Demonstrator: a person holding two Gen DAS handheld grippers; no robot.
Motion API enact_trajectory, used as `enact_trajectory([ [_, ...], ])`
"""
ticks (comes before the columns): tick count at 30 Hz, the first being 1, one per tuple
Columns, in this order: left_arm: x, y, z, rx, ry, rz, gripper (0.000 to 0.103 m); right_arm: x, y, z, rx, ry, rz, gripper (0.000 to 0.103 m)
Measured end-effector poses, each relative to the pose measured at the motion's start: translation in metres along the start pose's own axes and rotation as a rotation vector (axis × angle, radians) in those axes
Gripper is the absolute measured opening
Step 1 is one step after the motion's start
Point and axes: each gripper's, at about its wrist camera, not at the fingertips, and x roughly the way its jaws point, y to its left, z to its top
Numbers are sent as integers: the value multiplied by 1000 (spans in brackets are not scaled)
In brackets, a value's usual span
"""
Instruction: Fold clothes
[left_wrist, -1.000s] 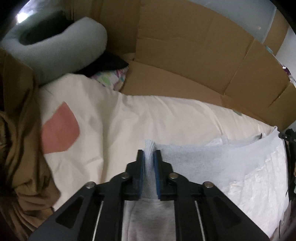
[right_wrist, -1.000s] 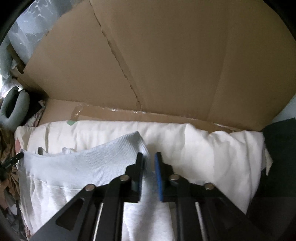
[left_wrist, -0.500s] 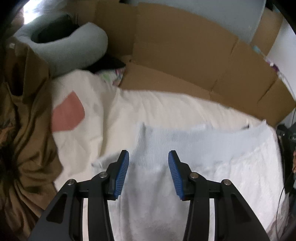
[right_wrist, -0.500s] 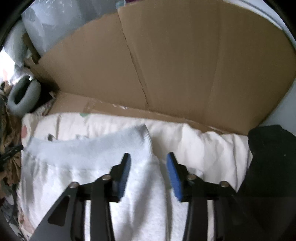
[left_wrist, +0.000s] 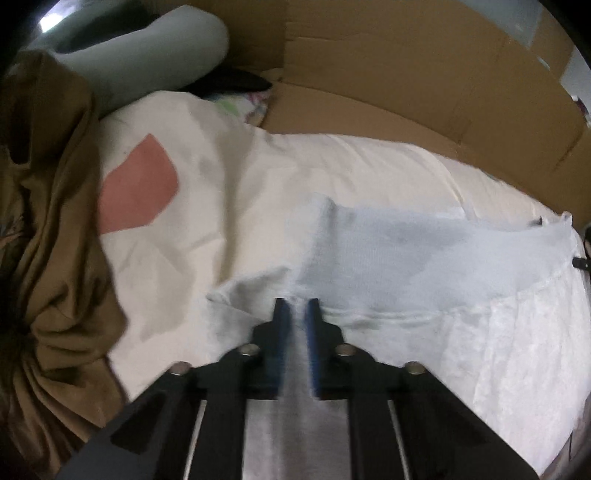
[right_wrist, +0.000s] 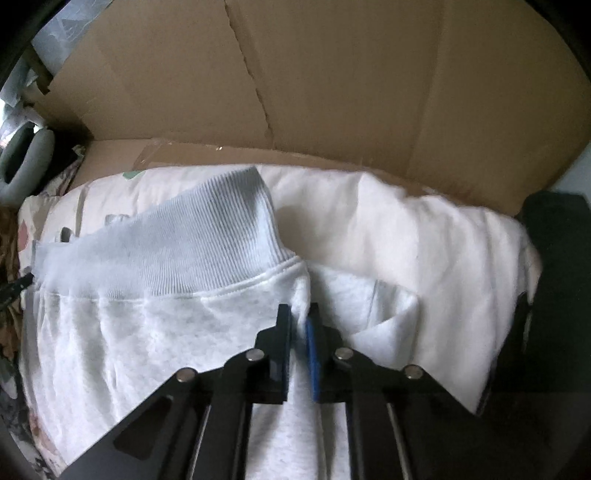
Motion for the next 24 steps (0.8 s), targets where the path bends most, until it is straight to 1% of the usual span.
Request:
enact_trajectory([
  [3,0,0,0,34,-3,7,6,-4,-5,2,1,-11,-21,6],
  [5,0,0,1,37,-12,16,5,-5,-9,2,13,-15,-33,6],
  [7,0,3,3,26,-27,33,1,-2,-12,1,21,-4,-44,6],
  [9,-3,13,7,-14,-45,65,0,-1,-13,2,40,6,-33,6],
  [10,-4,18,9,-39,-49,65,0,-1,-14,3,52,11,-22,6],
  [11,-6,23,10,-66,-49,52,0,-2,-15,3,64,16,-11,8],
  [13,-11,29,14,-100,-57,-3,0,-2,-14,5,86,23,11,11],
  [14,-15,27,13,-91,-60,-18,0,-3,-12,6,85,19,19,15],
  [15,-20,24,11,-70,-63,-19,0,-9,-12,5,77,11,29,20],
  [17,-28,18,6,-43,-68,-23,0,-22,-12,2,55,-4,32,27],
  [21,-45,0,-8,-21,-68,-62,0,-48,-14,-11,49,-30,71,28],
  [24,-56,-15,-24,-22,-59,-101,0,-67,-18,-30,52,-39,113,28],
])
